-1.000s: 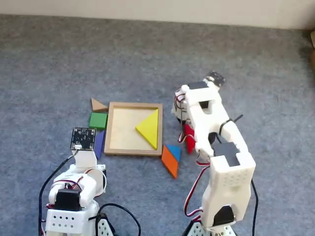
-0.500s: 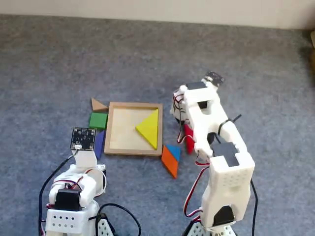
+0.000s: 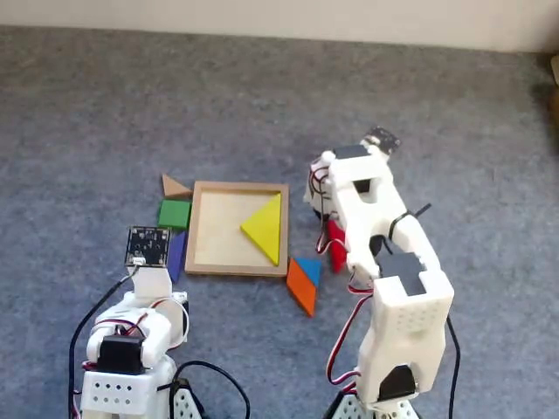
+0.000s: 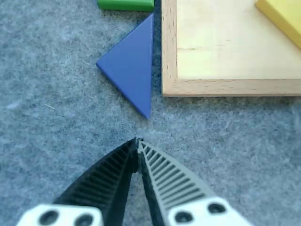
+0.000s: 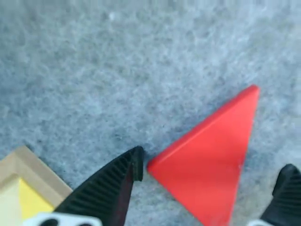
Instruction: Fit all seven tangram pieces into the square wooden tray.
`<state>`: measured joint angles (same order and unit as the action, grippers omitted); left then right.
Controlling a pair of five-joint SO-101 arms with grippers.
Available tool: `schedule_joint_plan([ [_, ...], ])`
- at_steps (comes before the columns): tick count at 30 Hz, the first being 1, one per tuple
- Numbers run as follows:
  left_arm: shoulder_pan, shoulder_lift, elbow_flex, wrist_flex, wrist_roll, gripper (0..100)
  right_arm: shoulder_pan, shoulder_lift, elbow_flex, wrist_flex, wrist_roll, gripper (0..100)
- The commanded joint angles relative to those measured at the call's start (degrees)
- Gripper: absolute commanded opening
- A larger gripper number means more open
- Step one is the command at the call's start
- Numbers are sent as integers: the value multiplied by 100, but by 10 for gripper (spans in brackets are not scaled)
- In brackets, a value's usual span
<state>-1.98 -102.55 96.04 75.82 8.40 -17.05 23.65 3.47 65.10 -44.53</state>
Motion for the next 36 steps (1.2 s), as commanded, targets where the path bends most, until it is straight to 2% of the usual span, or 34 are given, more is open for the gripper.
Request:
schedule_joint_plan([
  [1, -84, -110, 119, 18, 0, 5, 57, -92, 57, 48, 26, 410],
  [11, -84, -110, 119, 18, 0, 5, 66, -101, 75, 75, 26, 404],
  [19, -84, -110, 119, 18, 0, 5, 92, -101, 40, 48, 70, 204],
  [36, -84, -110, 119, 18, 0, 5, 101, -145, 40, 92, 79, 199],
])
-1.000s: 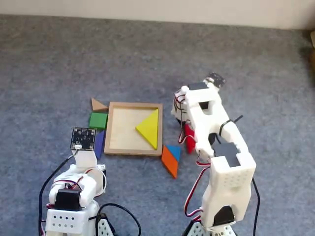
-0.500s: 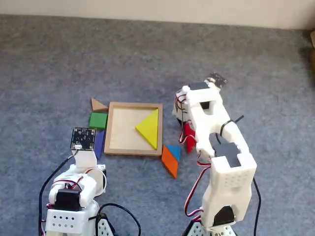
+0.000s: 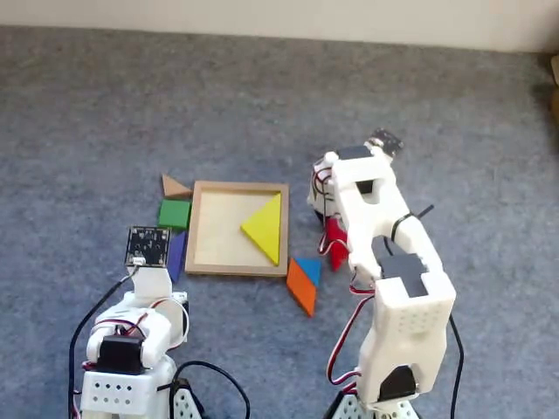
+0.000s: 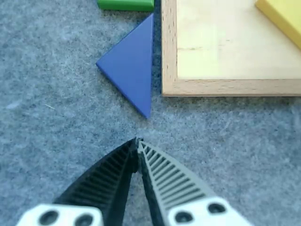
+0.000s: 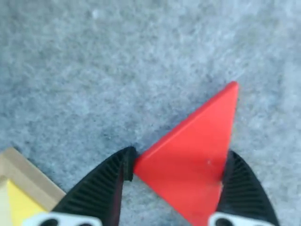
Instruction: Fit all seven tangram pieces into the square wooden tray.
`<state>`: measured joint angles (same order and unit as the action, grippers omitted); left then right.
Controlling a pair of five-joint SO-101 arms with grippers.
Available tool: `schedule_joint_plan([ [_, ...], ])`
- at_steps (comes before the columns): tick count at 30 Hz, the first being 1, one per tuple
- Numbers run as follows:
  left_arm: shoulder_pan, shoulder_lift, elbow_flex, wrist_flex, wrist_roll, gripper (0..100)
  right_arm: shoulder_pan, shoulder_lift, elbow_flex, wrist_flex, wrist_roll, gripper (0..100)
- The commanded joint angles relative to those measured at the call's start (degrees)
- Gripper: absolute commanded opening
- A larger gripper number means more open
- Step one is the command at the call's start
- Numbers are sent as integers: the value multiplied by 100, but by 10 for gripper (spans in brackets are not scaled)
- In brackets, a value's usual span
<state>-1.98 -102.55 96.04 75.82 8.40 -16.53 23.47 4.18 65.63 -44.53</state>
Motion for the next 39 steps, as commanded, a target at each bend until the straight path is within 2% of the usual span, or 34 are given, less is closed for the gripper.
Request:
schedule_joint_plan([
  [1, -84, -110, 119, 18, 0, 5, 48, -127, -31, 40, 79, 199],
  [17, -84, -110, 119, 18, 0, 5, 136, -910, 22, 400, 176, 199],
  [31, -84, -110, 119, 18, 0, 5, 66, -945, -48, 365, 2488, 199],
  [35, -84, -110, 119, 18, 0, 5, -180, -936, -286, 391, 3367, 199],
  [39, -84, -110, 119, 18, 0, 5, -400, -936, -488, 400, 3833, 199],
])
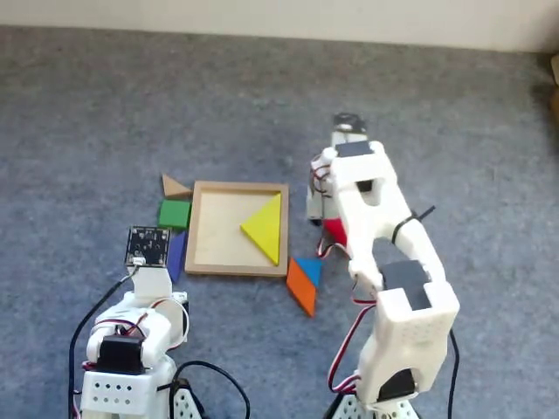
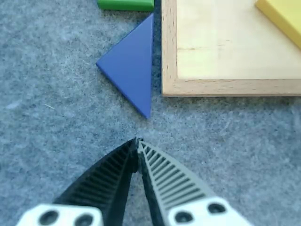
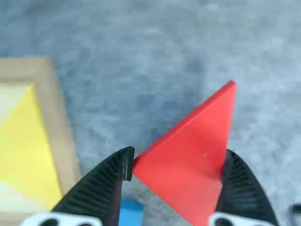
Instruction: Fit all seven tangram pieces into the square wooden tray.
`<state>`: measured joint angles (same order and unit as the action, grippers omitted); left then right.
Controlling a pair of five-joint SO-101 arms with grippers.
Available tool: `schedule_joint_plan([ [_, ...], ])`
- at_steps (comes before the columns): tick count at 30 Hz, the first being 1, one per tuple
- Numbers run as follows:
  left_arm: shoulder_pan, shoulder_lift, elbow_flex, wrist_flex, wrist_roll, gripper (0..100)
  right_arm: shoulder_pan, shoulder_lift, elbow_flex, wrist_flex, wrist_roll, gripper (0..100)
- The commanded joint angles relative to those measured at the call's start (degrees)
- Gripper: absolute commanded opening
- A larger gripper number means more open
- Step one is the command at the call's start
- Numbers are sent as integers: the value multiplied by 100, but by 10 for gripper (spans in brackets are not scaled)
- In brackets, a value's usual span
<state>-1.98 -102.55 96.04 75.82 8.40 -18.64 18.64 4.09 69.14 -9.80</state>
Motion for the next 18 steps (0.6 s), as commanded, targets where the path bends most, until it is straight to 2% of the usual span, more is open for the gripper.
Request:
schedule_joint_plan([
  [1, -84, -110, 119, 18, 0, 5, -233, -453, -541, 48, 413, 199],
  [6, -84, -110, 119, 18, 0, 5, -444, -453, -796, 48, 563, 199],
  [10, -84, -110, 119, 18, 0, 5, -620, -435, -884, -4, 958, 199],
  [13, -84, -110, 119, 18, 0, 5, -831, -409, -884, -13, 1530, 199],
  [18, -84, -110, 119, 18, 0, 5, -1235, -409, -875, -119, 3051, 199],
])
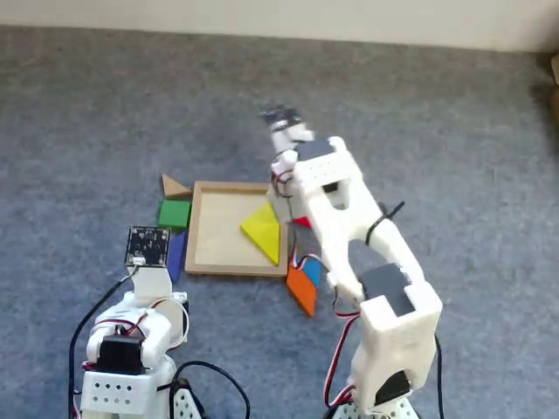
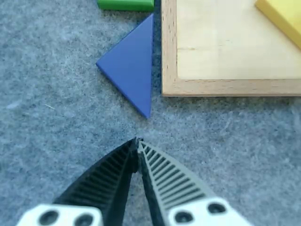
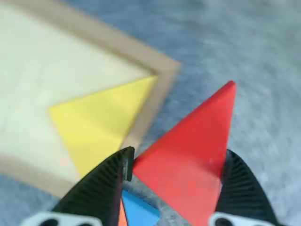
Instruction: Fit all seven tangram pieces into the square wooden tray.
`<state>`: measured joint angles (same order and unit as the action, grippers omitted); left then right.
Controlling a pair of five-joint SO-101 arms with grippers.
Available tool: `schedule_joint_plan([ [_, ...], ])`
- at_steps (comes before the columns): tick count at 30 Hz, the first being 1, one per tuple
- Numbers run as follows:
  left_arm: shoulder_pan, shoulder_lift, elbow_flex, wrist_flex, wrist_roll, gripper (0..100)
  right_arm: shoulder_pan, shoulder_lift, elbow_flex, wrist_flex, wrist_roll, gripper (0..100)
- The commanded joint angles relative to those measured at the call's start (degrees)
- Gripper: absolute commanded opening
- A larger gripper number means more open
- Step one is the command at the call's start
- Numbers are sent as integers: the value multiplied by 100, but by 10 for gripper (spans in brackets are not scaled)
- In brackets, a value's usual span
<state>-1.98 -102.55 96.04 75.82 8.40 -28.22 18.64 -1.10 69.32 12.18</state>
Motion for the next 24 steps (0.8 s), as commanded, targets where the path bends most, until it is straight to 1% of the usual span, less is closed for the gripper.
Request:
schedule_joint_plan([
  [1, -84, -110, 119, 18, 0, 5, -347, -409, -338, -268, 1134, 199],
  [6, -84, -110, 119, 18, 0, 5, -629, -409, -312, -1068, 2207, 199],
  [10, -84, -110, 119, 18, 0, 5, -804, -400, -295, -1279, 2769, 199],
  [17, -84, -110, 119, 18, 0, 5, -1095, -391, -295, -1473, 3332, 199],
  [24, -84, -110, 119, 18, 0, 5, -1393, -391, -286, -1473, 3666, 199],
])
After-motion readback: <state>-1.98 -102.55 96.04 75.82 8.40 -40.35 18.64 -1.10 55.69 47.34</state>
